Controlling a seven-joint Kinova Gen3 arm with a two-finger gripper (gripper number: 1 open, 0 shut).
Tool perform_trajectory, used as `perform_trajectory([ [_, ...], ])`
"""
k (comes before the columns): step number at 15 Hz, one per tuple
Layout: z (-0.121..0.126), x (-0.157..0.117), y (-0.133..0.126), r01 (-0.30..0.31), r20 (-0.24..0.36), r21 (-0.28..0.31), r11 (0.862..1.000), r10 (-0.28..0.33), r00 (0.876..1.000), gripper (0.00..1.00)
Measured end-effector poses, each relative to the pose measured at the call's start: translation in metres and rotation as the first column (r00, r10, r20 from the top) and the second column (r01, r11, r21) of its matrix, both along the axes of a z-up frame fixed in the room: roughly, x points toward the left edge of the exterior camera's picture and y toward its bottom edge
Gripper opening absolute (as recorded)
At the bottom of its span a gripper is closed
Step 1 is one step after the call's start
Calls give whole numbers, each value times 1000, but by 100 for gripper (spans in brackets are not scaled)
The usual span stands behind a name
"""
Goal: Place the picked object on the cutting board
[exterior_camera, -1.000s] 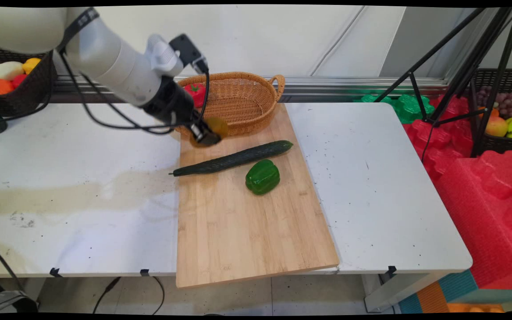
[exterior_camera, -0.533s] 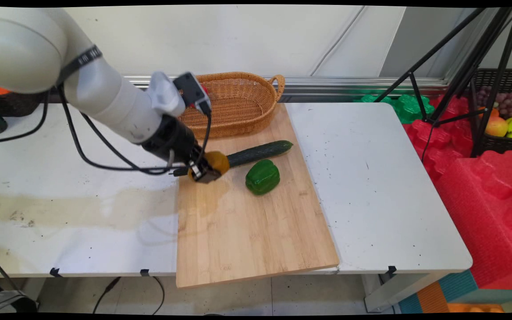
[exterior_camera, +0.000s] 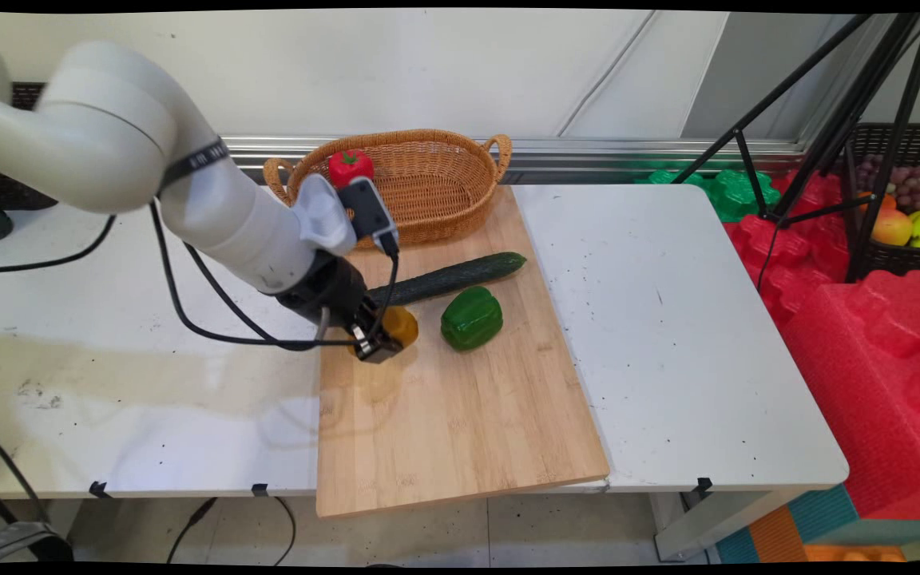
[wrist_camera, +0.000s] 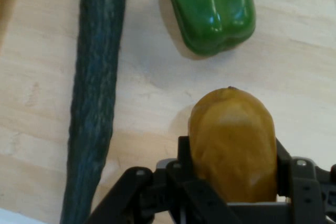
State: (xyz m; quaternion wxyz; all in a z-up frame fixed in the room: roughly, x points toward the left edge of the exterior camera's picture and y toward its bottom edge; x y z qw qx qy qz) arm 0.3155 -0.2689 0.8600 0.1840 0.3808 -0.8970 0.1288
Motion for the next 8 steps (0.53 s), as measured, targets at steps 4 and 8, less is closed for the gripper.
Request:
perform_trajectory([
  [4, -20, -3, -7, 20, 19, 11, 1000, -20, 1000, 0],
  [8, -38, -5, -16, 40, 36, 16, 999, -41, 999, 0],
])
